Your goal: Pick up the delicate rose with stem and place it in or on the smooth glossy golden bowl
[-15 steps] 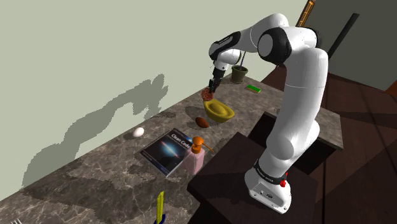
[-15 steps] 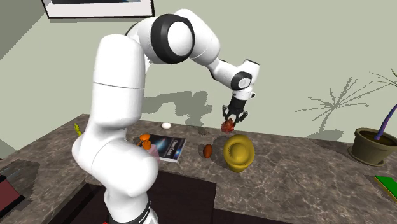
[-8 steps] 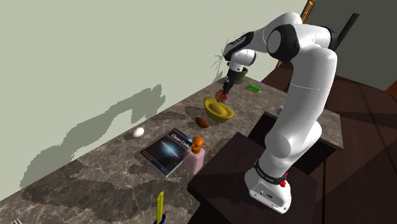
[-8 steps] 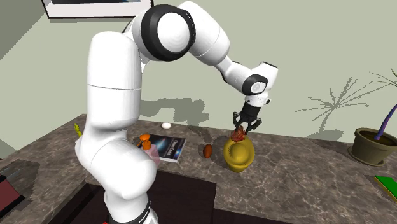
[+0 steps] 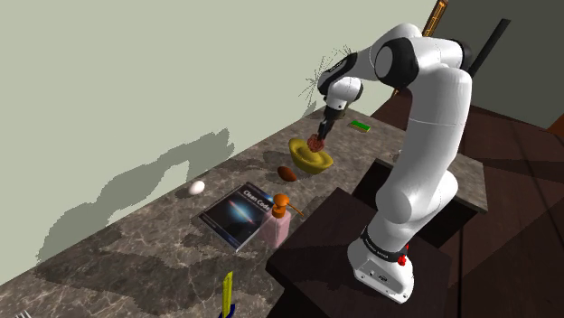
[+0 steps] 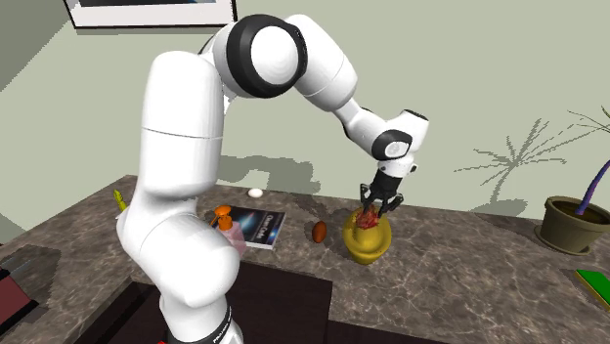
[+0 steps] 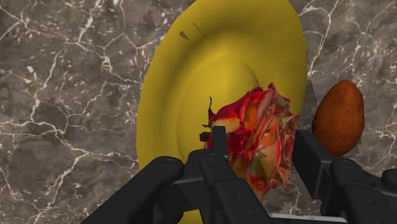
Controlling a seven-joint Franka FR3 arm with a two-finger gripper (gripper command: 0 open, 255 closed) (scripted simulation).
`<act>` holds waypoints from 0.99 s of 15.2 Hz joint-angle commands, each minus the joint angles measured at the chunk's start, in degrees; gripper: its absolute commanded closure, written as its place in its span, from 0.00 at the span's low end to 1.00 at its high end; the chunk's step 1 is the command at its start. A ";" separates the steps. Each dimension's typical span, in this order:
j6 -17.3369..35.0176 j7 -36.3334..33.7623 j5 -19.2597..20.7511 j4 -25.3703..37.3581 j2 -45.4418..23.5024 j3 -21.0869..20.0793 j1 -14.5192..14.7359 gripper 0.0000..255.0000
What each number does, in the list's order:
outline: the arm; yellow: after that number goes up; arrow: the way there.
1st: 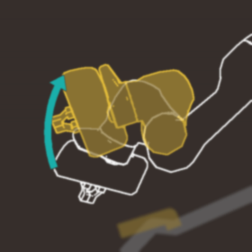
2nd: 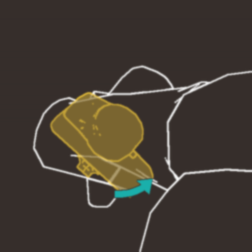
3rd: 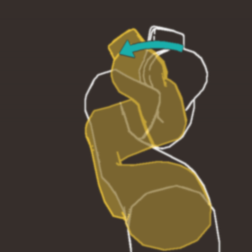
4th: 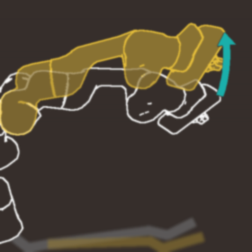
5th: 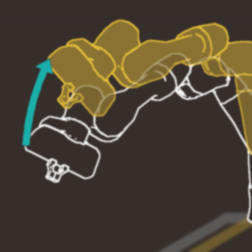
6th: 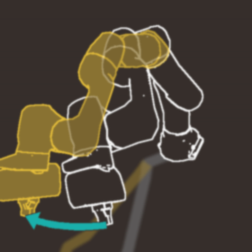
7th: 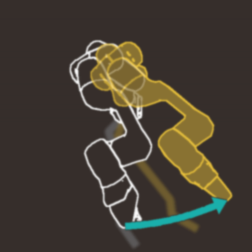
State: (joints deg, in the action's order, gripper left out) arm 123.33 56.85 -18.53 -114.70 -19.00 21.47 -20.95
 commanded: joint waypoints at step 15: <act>5.12 2.43 -2.94 -1.00 -4.65 -1.22 -0.72 1.00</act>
State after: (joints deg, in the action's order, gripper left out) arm 128.58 59.37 -21.48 -114.89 -22.77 20.49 -21.81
